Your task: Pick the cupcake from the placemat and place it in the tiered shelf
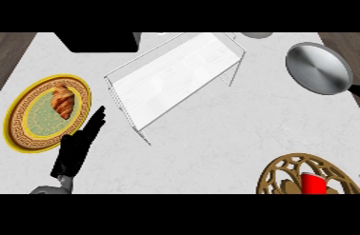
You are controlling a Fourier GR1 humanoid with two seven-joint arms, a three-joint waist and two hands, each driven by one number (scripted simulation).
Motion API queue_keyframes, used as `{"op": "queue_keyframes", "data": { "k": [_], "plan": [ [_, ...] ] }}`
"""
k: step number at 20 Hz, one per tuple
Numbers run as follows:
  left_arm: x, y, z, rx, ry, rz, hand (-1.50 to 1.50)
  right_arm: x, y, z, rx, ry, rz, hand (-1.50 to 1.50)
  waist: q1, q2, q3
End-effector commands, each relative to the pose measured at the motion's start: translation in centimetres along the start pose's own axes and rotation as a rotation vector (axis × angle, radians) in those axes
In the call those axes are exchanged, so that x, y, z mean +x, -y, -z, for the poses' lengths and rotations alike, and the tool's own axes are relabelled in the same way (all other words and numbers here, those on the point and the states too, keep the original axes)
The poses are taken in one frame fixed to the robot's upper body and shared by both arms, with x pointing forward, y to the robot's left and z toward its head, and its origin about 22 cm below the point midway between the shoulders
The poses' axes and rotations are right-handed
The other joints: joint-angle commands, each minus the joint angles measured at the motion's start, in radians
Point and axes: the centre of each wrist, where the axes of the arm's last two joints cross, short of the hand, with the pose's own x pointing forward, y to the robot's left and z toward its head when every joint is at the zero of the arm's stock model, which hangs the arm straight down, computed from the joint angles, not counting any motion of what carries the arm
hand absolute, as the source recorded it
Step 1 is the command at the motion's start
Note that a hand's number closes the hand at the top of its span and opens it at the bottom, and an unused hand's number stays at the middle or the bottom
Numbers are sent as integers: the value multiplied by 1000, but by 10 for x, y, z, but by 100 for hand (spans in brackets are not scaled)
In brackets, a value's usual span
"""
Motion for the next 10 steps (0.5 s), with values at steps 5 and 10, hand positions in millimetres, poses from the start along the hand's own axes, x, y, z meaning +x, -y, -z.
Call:
{"op": "queue_keyframes", "data": {
  "k": [5,10],
  "plan": [
    [15,-9,6,7,4,6,0,0,-4,21,41,9,1,150,0,0,0],
    [-6,18,-1,-7,-3,6,0,14,-40,35,30,125,2,150,2,0,0]
  ]
}}
